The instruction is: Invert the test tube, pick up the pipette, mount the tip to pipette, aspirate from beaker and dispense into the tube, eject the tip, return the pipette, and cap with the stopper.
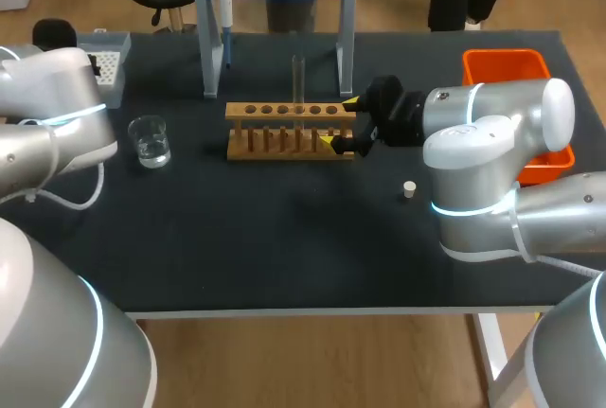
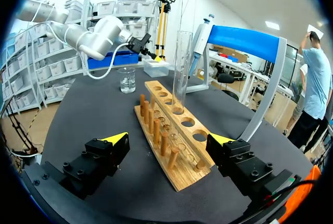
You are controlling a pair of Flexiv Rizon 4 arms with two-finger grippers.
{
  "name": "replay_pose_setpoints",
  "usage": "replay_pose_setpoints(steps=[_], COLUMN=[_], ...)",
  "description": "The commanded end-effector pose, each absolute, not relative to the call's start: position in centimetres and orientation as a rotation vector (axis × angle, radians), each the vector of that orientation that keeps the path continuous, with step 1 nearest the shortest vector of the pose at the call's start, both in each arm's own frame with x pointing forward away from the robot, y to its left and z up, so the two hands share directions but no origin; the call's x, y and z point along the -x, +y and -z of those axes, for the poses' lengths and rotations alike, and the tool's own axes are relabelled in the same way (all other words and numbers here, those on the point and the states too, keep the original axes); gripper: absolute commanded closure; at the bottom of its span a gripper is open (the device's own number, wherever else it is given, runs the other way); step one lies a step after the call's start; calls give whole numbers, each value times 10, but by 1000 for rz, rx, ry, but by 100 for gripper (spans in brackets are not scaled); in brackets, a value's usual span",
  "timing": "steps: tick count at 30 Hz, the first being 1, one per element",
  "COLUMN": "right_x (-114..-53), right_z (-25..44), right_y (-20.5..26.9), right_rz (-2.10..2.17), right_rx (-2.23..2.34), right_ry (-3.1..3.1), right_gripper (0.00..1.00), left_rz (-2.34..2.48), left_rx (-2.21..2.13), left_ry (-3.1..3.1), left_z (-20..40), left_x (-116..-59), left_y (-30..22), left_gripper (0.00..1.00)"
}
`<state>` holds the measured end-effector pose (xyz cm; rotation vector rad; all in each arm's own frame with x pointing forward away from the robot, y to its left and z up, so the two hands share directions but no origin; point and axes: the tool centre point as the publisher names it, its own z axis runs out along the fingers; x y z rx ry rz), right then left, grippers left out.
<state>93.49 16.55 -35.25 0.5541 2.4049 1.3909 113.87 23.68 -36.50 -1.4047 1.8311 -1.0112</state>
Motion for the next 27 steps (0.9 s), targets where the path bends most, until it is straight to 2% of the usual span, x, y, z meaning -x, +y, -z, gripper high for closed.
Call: replay_pose_setpoints(steps=[1,27], right_x=[-935,-935], right_z=[353,353], right_y=[166,166], right_rz=[-1392,-1392], right_rx=[-555,-555], right_ry=[2402,2402], right_gripper=[0,0], left_rz=[1010,981], left_rx=[1403,1367], left_ry=[1834,1802], left_z=[362,337], left_x=[-1140,-1138], left_y=[237,239], left_gripper=[100,100])
